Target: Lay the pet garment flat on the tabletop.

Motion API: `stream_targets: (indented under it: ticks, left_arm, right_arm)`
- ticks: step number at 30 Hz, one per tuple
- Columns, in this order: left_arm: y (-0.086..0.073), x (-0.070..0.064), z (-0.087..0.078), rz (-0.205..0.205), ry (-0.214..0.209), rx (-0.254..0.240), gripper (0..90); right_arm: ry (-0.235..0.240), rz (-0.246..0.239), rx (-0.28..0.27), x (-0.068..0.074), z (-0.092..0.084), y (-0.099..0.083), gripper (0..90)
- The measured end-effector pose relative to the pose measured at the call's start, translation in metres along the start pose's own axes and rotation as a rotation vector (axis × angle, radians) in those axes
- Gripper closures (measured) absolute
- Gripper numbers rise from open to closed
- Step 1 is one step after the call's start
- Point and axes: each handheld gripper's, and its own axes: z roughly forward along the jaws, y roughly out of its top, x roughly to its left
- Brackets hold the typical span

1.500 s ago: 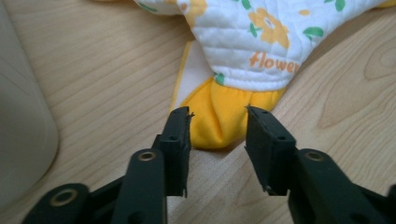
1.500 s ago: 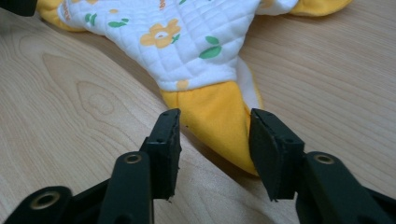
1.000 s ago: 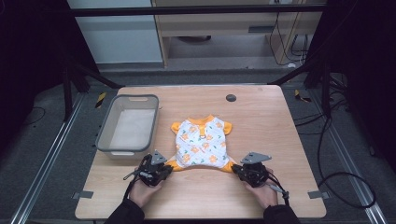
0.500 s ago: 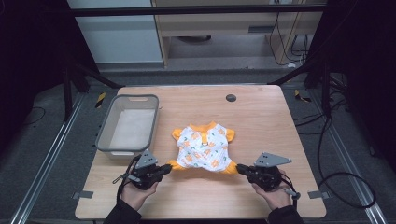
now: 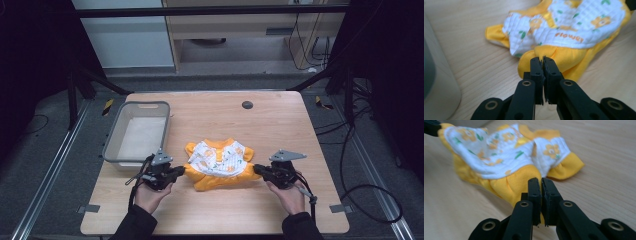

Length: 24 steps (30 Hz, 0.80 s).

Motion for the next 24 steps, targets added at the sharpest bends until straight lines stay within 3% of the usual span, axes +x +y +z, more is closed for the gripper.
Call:
stream_targets:
  ticks: [4, 8, 13, 18, 24]
  left_arm:
    - [-0.005, 0.004, 0.018, -0.012, 0.021, 0.041, 84.9]
    - [-0.008, 0.004, 0.019, -0.009, 0.037, 0.037, 83.1]
    - [-0.012, 0.003, 0.006, -0.01, 0.05, -0.02, 67.2]
    - [-0.02, 0.0, -0.011, 0.023, 0.063, -0.066, 50.9]
    - [-0.039, -0.006, -0.015, 0.073, 0.067, -0.024, 42.7]
  right_arm:
    - [-0.048, -0.007, 0.02, -0.004, 0.019, -0.003, 83.2]
    - [-0.067, -0.034, 0.012, -0.001, 0.026, -0.005, 77.6]
    - [-0.074, -0.067, -0.044, 0.001, 0.012, -0.002, 69.6]
    - [-0.057, -0.099, -0.099, 0.003, -0.01, -0.004, 60.3]
    - [-0.035, -0.113, -0.058, 0.006, -0.015, -0.021, 50.5]
